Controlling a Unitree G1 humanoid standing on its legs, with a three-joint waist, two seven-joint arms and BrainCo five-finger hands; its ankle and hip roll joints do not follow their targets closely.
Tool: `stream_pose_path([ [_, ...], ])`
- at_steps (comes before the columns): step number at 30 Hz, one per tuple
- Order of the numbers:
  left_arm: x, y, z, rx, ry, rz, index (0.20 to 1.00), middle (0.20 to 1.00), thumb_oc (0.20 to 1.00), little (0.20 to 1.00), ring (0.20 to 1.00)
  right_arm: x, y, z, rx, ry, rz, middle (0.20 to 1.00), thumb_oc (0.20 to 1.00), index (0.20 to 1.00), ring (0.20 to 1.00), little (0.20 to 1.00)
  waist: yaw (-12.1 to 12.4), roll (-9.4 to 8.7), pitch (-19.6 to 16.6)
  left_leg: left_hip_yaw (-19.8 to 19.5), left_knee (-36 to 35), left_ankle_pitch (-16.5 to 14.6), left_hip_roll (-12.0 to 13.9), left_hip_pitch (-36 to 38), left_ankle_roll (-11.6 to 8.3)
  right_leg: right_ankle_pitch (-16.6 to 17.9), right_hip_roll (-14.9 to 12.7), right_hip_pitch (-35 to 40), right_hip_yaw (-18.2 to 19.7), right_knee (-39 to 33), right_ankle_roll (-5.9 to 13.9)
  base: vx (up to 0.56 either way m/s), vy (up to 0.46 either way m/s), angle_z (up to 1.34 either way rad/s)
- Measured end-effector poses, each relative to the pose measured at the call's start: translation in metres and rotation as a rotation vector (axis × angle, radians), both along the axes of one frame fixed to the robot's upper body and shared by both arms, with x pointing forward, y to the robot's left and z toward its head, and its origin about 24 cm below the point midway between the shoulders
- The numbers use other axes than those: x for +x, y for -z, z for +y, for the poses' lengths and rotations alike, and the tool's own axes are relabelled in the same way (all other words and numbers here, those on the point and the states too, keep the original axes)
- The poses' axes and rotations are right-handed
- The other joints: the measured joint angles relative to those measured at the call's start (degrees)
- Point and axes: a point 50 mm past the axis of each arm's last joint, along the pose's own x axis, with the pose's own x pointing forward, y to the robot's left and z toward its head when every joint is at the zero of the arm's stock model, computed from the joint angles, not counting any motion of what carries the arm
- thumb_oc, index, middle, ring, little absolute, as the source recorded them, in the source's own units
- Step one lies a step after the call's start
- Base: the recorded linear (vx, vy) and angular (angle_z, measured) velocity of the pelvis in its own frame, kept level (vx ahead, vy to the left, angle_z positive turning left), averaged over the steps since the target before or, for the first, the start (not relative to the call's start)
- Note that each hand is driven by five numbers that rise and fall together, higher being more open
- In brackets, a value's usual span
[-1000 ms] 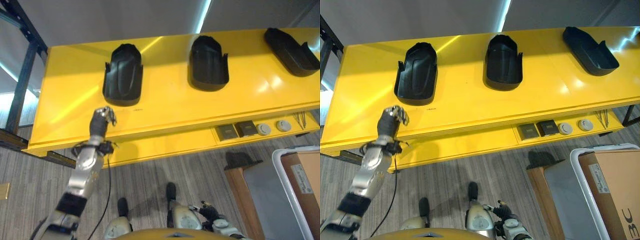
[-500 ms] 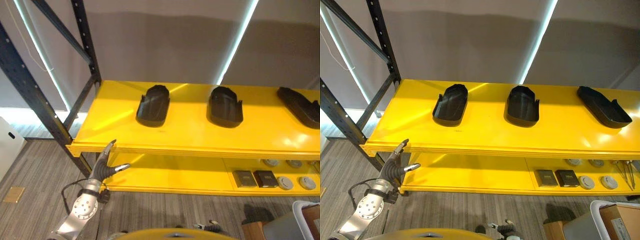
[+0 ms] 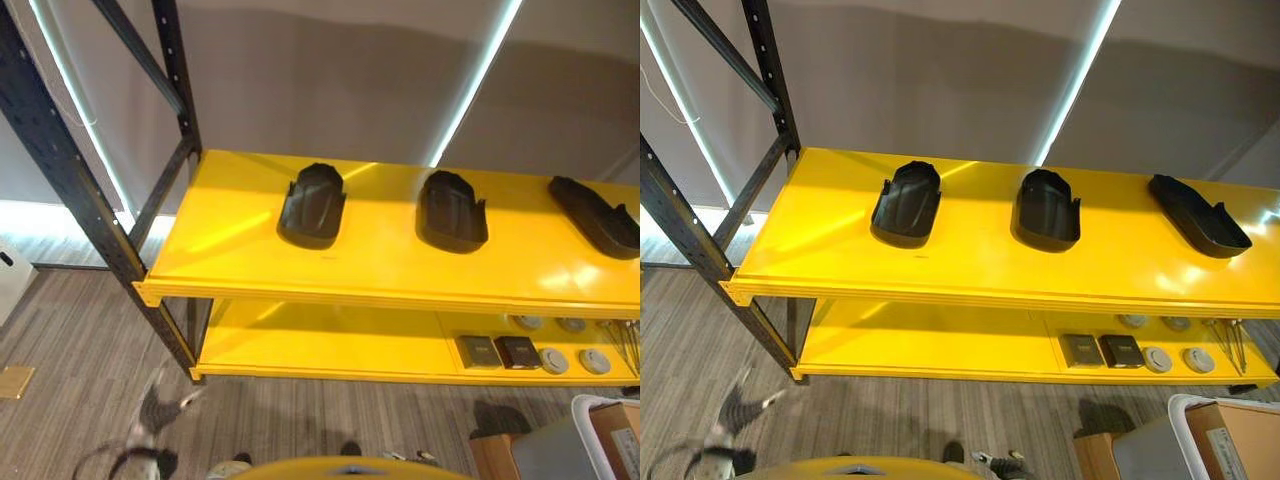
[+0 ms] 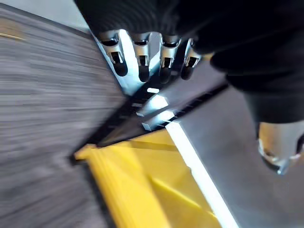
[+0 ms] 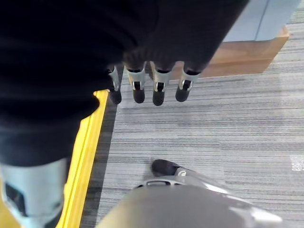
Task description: Move parts from the plastic box to the shelf.
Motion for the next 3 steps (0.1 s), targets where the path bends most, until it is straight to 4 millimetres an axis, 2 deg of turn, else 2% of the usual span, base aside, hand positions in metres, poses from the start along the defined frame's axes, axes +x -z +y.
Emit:
stream_pose_path([
  [1, -0.019, 0.014, -0.001, -0.008, -0.054, 0.093, 1.000, 1.000, 1.000, 1.000, 1.000, 0.000, 0.000, 0.000, -0.002, -0.003, 0.000, 1.000, 1.000, 1.000, 1.000, 1.000, 0.0, 0.06, 0.0, -0.1, 0.0, 0.0, 0.1, 0.1, -0.01, 0.0, 0.1, 0.1, -0.2, 0.0, 0.05, 0.02, -0.086, 0.08],
  [2, -0.046, 0.039, -0.007, -0.005, -0.118, 0.291, 1.000, 1.000, 1.000, 1.000, 1.000, 0.001, 0.000, -0.001, -0.004, -0.009, -0.002, 1.000, 1.000, 1.000, 1.000, 1.000, -0.4, 0.28, 0.1, -0.1, 0.2, 0.1, 0.3, 0.7, 0.03, -0.1, 0.3, 0.5, -0.8, 0.0, -0.10, 0.01, -0.053, 0.07],
  [3, -0.056, 0.043, -0.012, -0.012, -0.131, 0.339, 1.000, 1.000, 1.000, 1.000, 1.000, 0.001, 0.000, -0.001, -0.004, -0.009, -0.003, 1.000, 1.000, 1.000, 1.000, 1.000, -0.5, 0.27, 0.1, -0.1, 0.2, 0.0, 0.5, 0.8, 0.01, -0.2, 0.4, 0.7, -0.9, 0.0, -0.18, 0.01, -0.078, 0.08],
])
